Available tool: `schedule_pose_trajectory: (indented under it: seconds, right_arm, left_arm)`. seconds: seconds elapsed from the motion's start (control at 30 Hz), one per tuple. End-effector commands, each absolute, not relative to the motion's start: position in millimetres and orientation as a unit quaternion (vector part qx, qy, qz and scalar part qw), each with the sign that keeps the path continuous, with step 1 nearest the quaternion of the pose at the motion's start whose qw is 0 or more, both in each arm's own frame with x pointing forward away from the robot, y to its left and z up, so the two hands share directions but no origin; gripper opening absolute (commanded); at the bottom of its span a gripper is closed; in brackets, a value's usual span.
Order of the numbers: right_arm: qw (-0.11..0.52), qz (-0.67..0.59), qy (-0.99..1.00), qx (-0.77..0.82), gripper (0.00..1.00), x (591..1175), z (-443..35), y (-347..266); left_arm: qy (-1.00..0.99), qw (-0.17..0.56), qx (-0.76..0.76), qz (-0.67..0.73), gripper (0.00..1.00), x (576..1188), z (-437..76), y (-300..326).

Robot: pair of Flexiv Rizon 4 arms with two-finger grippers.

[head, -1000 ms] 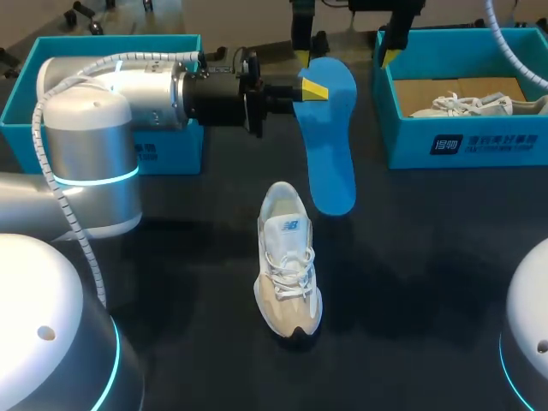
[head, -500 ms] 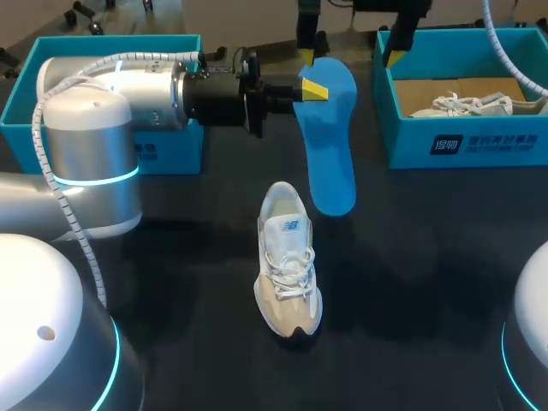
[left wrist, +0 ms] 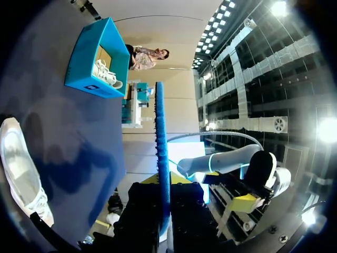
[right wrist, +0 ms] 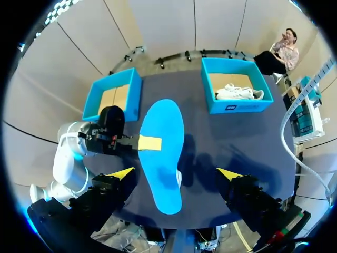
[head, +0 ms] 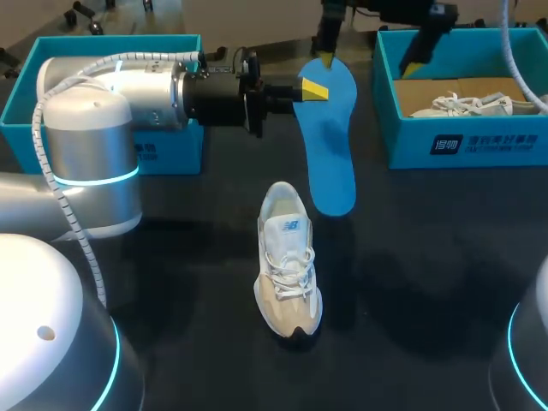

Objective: Take the shoe out of the shoebox, open the shoe tongue, remove and reinsert the insole, then place the shoe into the shoebox

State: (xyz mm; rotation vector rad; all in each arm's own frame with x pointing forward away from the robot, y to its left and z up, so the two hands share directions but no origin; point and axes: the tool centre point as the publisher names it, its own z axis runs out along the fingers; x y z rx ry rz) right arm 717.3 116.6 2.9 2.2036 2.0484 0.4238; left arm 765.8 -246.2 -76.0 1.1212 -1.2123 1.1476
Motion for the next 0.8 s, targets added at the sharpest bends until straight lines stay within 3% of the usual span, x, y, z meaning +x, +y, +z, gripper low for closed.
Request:
schedule_pose_trajectory:
  seconds: [0.03, 0.8]
  right_arm:
    - [0.034, 0.170, 0.674, 0.719, 1.00, 712, -3, 103]
    - [-0.059, 0.289, 0.701, 0.649, 1.00, 703, 0, 68]
  left_arm:
    - [-0.510, 0.535, 0.472, 0.480, 0.00, 766, -76, -247]
    - [-0.510, 0.535, 0.472, 0.480, 0.00, 766, -76, -247]
